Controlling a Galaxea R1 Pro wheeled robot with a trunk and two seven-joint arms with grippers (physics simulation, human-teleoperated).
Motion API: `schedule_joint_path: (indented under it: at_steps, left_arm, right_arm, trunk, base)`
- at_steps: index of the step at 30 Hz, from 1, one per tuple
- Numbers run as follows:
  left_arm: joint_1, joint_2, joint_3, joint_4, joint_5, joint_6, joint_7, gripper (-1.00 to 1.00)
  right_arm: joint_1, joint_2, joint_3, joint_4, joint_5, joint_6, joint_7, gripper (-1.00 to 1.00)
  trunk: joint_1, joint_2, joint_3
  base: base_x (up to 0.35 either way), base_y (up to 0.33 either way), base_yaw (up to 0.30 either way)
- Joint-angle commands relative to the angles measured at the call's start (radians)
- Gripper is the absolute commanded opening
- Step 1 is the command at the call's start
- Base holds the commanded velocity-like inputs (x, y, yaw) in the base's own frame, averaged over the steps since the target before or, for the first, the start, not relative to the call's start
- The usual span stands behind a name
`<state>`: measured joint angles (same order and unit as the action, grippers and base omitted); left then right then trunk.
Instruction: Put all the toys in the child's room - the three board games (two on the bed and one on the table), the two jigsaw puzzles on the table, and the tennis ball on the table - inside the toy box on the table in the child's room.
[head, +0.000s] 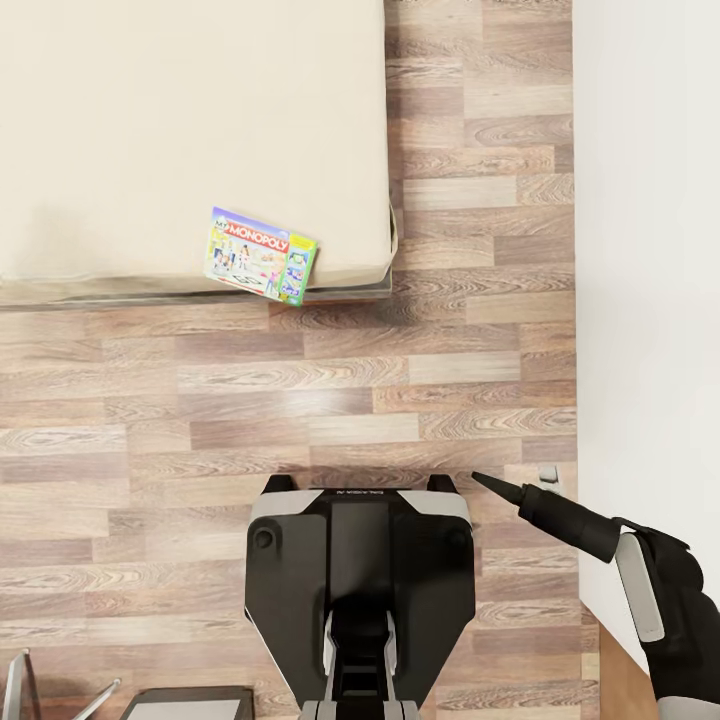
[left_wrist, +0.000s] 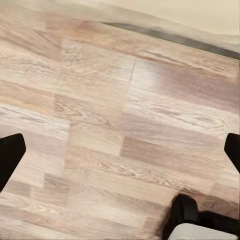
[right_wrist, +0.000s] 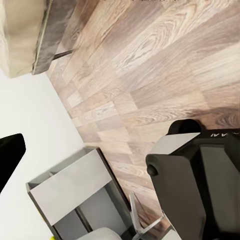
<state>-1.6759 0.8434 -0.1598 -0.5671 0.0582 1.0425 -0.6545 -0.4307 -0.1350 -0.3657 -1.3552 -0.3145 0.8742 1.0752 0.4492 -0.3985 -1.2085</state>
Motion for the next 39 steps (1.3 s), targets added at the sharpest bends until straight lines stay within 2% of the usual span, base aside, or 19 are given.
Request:
schedule_joint_path:
  at_steps: [1, 5, 10, 11, 17, 24, 30, 33, 34, 36, 39]
  left_arm:
    - [0.006, 0.015, -0.014, 0.002, 0.008, 0.005, -0.024, 1.00]
    - [0.044, 0.063, -0.033, 0.011, 0.006, 0.005, -0.104, 1.00]
    - [0.140, 0.113, -0.056, 0.019, 0.005, -0.017, -0.160, 1.00]
    - [0.140, 0.113, -0.056, 0.019, 0.005, -0.017, -0.160, 1.00]
    - [0.279, 0.158, -0.077, 0.024, 0.005, -0.095, -0.201, 1.00]
    - [0.462, 0.175, -0.085, 0.034, 0.002, -0.195, -0.250, 1.00]
    - [0.604, 0.166, -0.091, 0.036, 0.001, -0.254, -0.260, 1.00]
    - [0.671, 0.151, -0.102, 0.037, 0.002, -0.269, -0.258, 1.00]
    - [0.713, 0.131, -0.112, 0.037, 0.002, -0.275, -0.255, 1.00]
    - [0.754, 0.101, -0.122, 0.040, 0.002, -0.280, -0.251, 1.00]
    - [0.815, 0.040, -0.131, 0.056, 0.002, -0.293, -0.247, 1.00]
  right_arm:
    - [0.000, 0.000, 0.000, 0.000, -0.002, 0.005, 0.002, 1.00]
    - [0.000, 0.000, 0.000, 0.000, -0.001, 0.004, 0.001, 1.00]
    - [0.000, 0.000, -0.001, 0.004, 0.000, -0.001, 0.001, 1.00]
    - [0.000, 0.000, -0.001, 0.004, 0.000, -0.001, 0.001, 1.00]
    - [0.000, 0.000, -0.001, 0.029, -0.002, -0.046, 0.001, 1.00]
    - [-0.002, 0.000, -0.002, 0.070, -0.002, -0.073, 0.002, 1.00]
    - [-0.002, 0.000, -0.002, 0.083, -0.001, -0.080, 0.001, 1.00]
    - [-0.001, 0.000, -0.002, 0.086, -0.001, -0.081, -0.001, 1.00]
    - [-0.002, 0.000, -0.001, 0.087, -0.001, -0.082, -0.004, 1.00]
    - [-0.001, 0.001, 0.001, 0.088, 0.002, -0.083, -0.009, 1.00]
    - [-0.001, 0.003, 0.004, 0.089, 0.016, -0.084, -0.025, 1.00]
  trunk:
    - [0.001, -0.002, 0.000]
    - [0.001, -0.002, 0.006]
    - [0.001, -0.002, 0.014]
    - [0.001, -0.002, 0.016]
    - [0.001, -0.002, 0.026]
    - [0.001, -0.002, 0.037]
    - [0.001, -0.002, 0.047]
    - [0.001, -0.002, 0.052]
    - [0.001, -0.002, 0.054]
    - [0.001, -0.002, 0.057]
    - [0.001, -0.002, 0.062]
  base:
    - [0.000, 0.000, 0.000]
    - [0.000, 0.000, 0.000]
    - [0.000, 0.000, 0.000]
    - [0.000, 0.000, 0.000]
    - [0.000, 0.000, 0.000]
    - [0.000, 0.000, 0.000]
    - [0.000, 0.000, 0.000]
    - [0.000, 0.000, 0.000]
    - [0.000, 0.000, 0.000]
    - [0.000, 0.000, 0.000]
    - [0.000, 0.000, 0.000]
